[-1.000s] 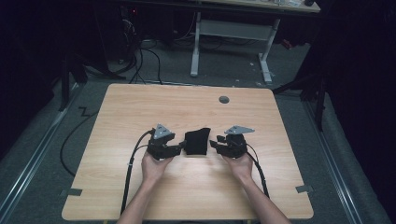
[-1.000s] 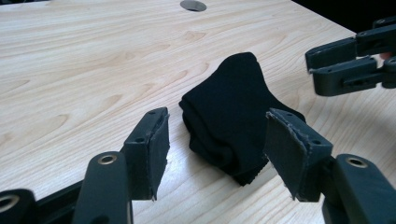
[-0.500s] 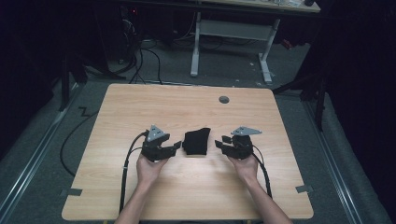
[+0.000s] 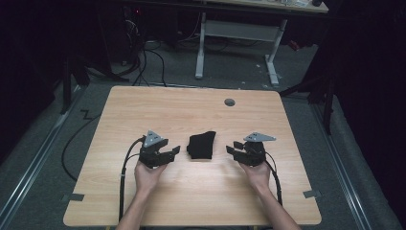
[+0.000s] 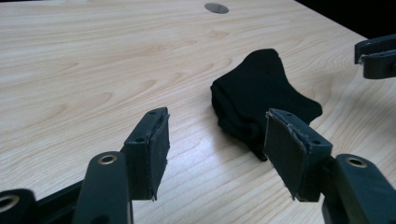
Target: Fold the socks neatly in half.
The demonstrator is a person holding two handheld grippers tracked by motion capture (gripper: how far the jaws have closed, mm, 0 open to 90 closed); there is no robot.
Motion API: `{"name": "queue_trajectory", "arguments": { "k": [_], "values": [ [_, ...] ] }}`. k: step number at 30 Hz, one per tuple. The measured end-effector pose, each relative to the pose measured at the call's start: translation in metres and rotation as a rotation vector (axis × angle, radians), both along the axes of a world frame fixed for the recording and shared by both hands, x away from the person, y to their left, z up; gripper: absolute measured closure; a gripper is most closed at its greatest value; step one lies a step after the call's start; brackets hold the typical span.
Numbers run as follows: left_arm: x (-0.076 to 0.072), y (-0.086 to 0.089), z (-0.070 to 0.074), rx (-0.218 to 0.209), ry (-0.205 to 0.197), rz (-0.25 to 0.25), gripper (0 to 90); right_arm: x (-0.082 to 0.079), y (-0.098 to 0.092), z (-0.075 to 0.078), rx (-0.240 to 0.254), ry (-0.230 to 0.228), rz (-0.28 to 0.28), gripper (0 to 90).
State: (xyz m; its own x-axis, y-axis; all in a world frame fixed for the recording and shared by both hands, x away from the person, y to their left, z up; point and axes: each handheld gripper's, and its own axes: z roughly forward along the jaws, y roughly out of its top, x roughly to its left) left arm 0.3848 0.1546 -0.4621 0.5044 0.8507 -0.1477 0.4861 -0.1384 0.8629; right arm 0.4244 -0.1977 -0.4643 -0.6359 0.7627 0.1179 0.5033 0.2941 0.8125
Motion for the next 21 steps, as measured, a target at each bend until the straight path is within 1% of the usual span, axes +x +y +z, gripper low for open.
{"name": "queue_trajectory", "arguments": {
  "k": [4,10,15,21],
  "values": [
    [-0.003,0.005,-0.001,-0.006,-0.003,0.013,40.6,-0.002,-0.005,-0.002,0.002,0.004,-0.008,57.2],
    [-0.005,0.010,-0.003,-0.013,0.003,0.025,40.7,-0.004,-0.012,-0.002,0.008,0.003,-0.022,57.1],
    [-0.008,0.013,-0.004,-0.010,0.004,0.032,40.8,-0.007,-0.018,-0.002,0.016,0.004,-0.030,56.9],
    [-0.010,0.020,-0.005,-0.020,0.009,0.048,40.6,-0.009,-0.025,-0.003,0.024,0.001,-0.041,56.7]
  ]
}}
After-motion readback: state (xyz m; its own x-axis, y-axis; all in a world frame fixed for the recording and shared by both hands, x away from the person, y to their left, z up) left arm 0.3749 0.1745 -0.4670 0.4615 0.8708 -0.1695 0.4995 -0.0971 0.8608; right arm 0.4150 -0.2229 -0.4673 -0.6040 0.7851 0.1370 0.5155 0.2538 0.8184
